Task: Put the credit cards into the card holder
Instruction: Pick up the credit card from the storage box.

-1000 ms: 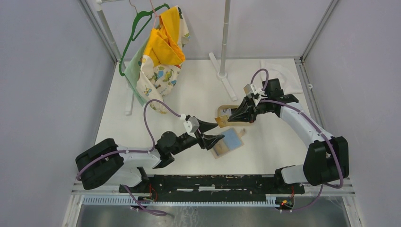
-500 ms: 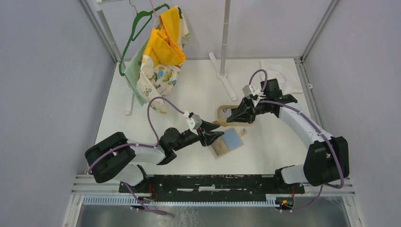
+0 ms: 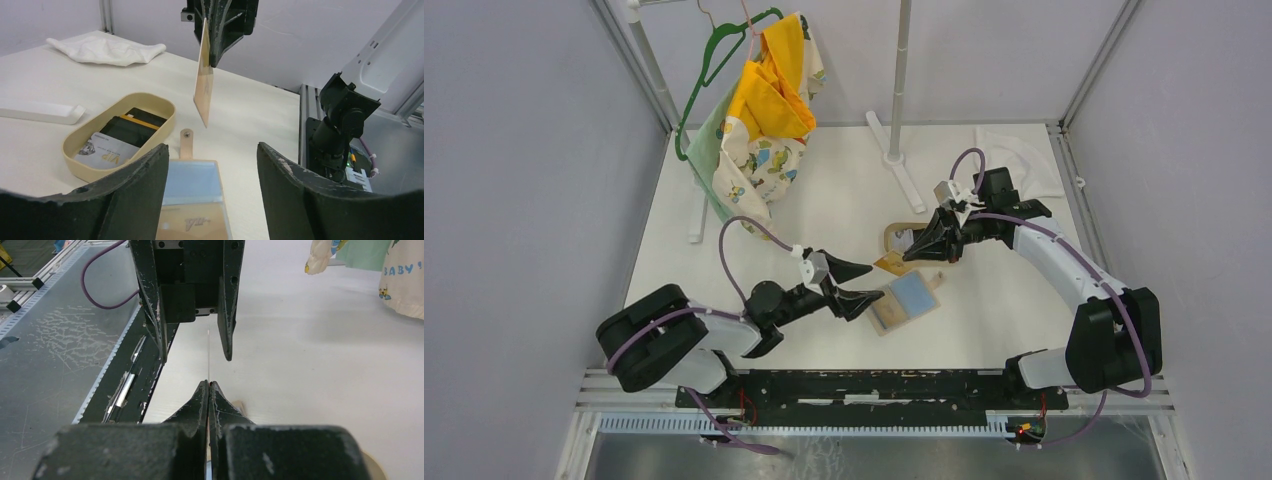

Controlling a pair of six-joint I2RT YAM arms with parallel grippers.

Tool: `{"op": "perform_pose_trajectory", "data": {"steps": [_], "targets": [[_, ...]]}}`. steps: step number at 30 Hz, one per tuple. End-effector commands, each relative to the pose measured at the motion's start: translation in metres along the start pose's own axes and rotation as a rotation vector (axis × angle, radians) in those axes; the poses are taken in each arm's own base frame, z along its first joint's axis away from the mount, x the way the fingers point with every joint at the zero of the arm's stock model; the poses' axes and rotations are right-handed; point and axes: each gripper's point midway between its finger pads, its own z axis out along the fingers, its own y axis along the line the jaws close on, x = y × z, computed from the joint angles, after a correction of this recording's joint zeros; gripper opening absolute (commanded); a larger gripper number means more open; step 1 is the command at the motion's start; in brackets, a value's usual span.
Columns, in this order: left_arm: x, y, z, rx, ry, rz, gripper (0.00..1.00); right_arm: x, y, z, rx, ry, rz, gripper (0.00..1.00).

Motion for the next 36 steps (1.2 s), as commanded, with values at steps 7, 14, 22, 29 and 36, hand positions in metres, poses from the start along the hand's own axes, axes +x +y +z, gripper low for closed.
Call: {"op": "perform_pose_trajectory", "data": {"steps": [7, 14, 22, 29, 36], "targets": [[-0.033, -0.011, 0.02, 0.102, -0.15, -0.048, 0.71, -0.013, 0.0, 0.001, -0.015, -0.016, -0.022, 0.0], [-0.037, -0.005, 0.044, 0.116, -0.184, -0.093, 0.55, -0.006, 0.0, 0.006, -0.029, -0.006, 0.003, 0.0], [-0.028, -0.009, 0.048, 0.162, -0.156, -0.127, 0.02, -0.002, -0.01, 0.003, 0.031, 0.06, -0.031, 0.04], [0.023, -0.004, 0.036, 0.183, 0.188, -0.236, 0.02, -0.002, -0.019, -0.013, 0.158, 0.217, -0.186, 0.74], [0.075, 0.013, 0.013, 0.112, 0.602, -0.162, 0.02, 0.007, -0.016, -0.006, 0.14, 0.273, -0.217, 0.8]]}}
